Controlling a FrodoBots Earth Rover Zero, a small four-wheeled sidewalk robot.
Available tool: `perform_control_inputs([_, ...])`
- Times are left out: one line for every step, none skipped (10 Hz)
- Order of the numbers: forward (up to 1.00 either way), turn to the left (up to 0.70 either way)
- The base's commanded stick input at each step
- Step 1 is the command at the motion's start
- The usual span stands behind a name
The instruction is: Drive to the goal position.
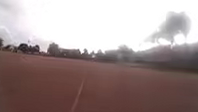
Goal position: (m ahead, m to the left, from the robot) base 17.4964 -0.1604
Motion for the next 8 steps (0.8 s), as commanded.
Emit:
perform_control_inputs([0.7,0.0])
perform_control_inputs([0.7,0.0])
perform_control_inputs([0.7,0.0])
perform_control_inputs([0.7,0.0])
perform_control_inputs([0.7,0.0])
perform_control_inputs([0.7,0.0])
perform_control_inputs([0.7,0.0])
perform_control_inputs([0.7,0.0])
